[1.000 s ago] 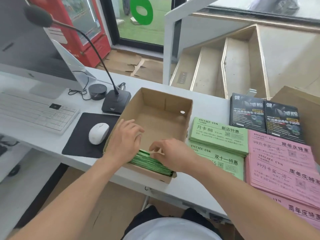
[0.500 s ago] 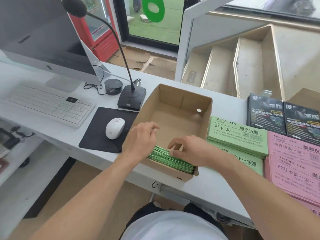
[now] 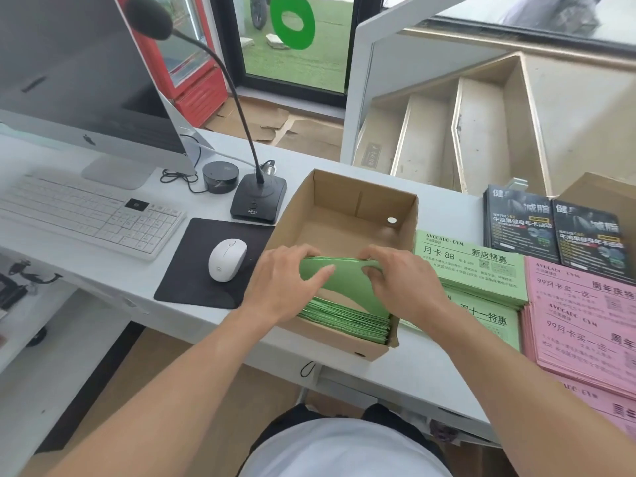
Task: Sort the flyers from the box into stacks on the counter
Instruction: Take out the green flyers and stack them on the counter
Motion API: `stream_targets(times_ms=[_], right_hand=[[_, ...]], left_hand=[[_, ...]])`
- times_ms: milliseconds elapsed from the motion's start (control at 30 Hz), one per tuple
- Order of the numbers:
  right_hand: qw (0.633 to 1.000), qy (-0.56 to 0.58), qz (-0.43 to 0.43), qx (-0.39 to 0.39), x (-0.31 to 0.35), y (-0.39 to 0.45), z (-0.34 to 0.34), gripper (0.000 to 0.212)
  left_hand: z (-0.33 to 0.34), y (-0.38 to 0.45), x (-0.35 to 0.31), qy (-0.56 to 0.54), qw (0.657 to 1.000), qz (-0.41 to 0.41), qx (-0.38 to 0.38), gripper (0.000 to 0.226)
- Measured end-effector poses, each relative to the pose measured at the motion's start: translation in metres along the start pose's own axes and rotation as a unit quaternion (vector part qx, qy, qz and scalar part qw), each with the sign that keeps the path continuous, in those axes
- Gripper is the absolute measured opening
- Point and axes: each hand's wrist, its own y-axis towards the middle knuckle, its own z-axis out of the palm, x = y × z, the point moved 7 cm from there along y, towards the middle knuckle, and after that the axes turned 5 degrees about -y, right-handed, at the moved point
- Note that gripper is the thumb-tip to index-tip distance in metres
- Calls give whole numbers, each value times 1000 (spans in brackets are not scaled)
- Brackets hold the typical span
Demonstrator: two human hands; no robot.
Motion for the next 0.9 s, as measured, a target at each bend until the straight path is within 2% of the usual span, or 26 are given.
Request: stream_targets(times_ms=[67, 167, 300, 367, 433, 467, 500, 567, 633, 667, 733, 833, 867, 900], right_hand=[[999, 13, -13, -34, -4, -5, -9, 23], [990, 9, -87, -108, 5, -22, -28, 20], [972, 4, -163, -170, 32, -54, -44, 22], [959, -2, -165, -232, 45, -70, -51, 20], [947, 1, -145, -286, 50, -81, -57, 17], [943, 7, -132, -307, 50, -84, -60, 16], [939, 13, -118, -324, 49, -86, -63, 16], [935, 14, -94, -341, 44, -88, -70, 17], [942, -2, -80, -326, 43, -89, -76, 18], [949, -9, -79, -305, 42, -90, -77, 19], [973, 8, -72, -221, 37, -91, -76, 24], [993, 99, -7, -69, 12, -96, -76, 43], [985, 157, 23, -65, -2, -100, -83, 44], [970, 216, 57, -96, -21, -103, -95, 39]], left_hand=[[-4, -1, -4, 19, 998, 53, -16, 24], [-16, -3, -9, 19, 994, 90, -60, 22], [-40, -10, -23, -90, 969, 159, -166, 29], [-48, -12, -26, -184, 956, 103, -206, 43], [-52, -16, -29, -286, 928, -11, -239, 75], [-49, -18, -34, -335, 912, -68, -228, 81], [-44, -20, -43, -387, 895, -111, -194, 75], [-25, -22, -69, -493, 853, -162, -61, 46], [-8, -27, -96, -552, 812, -174, 75, 41], [-3, -27, -103, -552, 811, -161, 105, 36], [-1, -21, -109, -514, 840, -139, 107, 22], [8, -10, -113, -454, 875, -118, 117, 25], [12, -6, -117, -441, 882, -99, 132, 25], [18, -2, -122, -434, 884, -79, 154, 24]])
